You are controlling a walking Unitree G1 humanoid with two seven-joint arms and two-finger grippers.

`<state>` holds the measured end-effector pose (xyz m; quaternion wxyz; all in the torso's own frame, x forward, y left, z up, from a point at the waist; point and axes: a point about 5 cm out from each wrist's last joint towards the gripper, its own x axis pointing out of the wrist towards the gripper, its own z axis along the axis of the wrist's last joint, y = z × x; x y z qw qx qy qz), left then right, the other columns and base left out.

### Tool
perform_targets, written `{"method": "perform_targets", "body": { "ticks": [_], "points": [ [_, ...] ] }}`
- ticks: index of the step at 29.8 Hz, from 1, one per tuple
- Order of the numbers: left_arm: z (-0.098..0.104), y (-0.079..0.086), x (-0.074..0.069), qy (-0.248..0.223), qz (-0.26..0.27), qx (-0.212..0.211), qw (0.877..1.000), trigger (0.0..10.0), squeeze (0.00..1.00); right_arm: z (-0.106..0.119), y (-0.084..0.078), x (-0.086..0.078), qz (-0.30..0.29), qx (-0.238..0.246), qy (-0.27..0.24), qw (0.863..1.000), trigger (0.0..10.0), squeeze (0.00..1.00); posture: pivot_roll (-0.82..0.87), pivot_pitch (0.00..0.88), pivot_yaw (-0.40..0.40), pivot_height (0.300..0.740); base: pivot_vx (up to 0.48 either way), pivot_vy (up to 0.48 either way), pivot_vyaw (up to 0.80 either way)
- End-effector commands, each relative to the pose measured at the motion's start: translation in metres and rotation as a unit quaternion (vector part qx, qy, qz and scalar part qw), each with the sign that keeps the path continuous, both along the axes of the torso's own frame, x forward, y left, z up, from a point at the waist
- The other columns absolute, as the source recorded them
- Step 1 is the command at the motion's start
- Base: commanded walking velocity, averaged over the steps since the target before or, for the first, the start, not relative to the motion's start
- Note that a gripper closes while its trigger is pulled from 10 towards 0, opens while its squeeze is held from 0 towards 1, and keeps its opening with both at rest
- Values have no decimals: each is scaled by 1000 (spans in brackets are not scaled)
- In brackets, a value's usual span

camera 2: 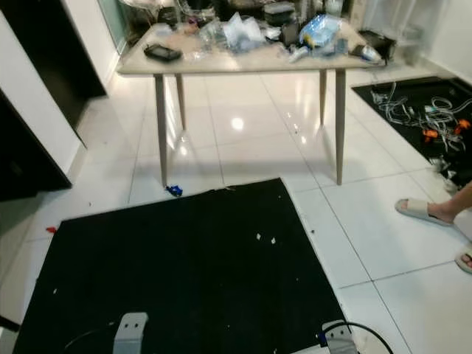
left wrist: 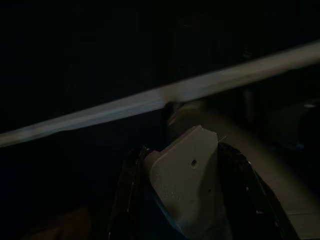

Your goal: Picking trash to rubbish bin

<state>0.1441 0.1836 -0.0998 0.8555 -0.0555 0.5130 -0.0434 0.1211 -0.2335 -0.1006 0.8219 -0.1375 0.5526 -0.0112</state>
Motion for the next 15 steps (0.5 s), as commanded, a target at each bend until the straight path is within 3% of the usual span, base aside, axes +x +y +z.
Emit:
{"method": "perform_targets", "body": {
  "ticks": [1, 15],
  "points": [
    [-1, 2, -4, 10, -3, 5, 1000, 10000, 0, -1, 3, 0, 7, 2, 2, 1000, 10000, 0, 19, 0, 20, 740, -315, 0, 0],
    [-1, -1, -1, 9, -17, 6, 1000, 10000, 0, 2, -2, 4, 7, -11, 1, 1000, 10000, 0, 17, 0, 15, 740, -307, 0, 0]
  ]
}}
